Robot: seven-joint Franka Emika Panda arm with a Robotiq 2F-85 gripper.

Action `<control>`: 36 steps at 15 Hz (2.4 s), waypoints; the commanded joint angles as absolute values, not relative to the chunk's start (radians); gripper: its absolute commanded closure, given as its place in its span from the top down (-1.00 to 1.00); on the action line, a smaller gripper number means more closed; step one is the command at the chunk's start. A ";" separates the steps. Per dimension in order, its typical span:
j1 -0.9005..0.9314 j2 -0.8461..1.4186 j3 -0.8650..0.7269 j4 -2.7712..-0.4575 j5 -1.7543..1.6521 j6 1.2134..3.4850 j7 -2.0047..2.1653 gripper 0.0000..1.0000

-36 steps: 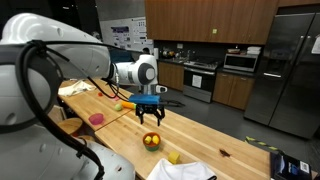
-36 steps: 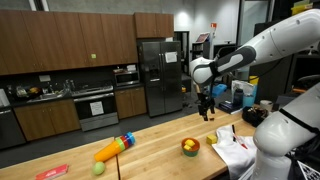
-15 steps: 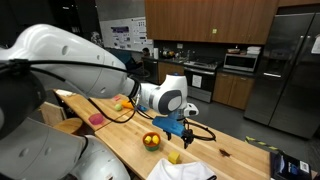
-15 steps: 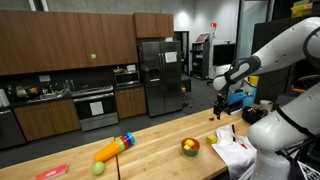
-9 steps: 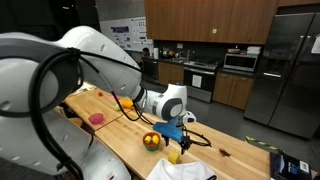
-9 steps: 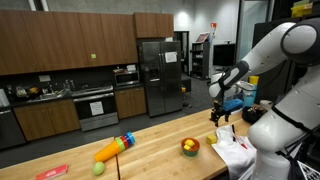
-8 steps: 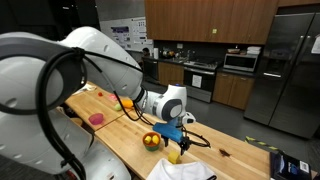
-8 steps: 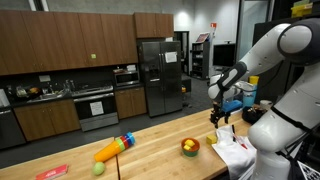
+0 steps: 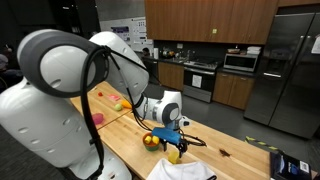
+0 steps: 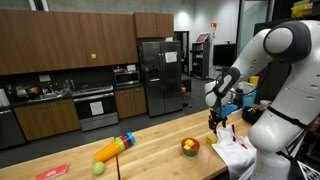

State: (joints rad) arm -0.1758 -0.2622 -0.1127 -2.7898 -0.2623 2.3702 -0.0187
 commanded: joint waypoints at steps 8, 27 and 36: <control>-0.192 -0.091 -0.111 -2.787 -0.337 2.583 0.143 1.00; -0.175 0.037 -0.142 -2.773 -0.595 2.829 0.440 1.00; -0.147 0.071 -0.187 -2.766 -0.594 2.841 0.442 0.13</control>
State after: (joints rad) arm -0.1648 0.0576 -0.1610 -2.7717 -0.5710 2.8263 0.4232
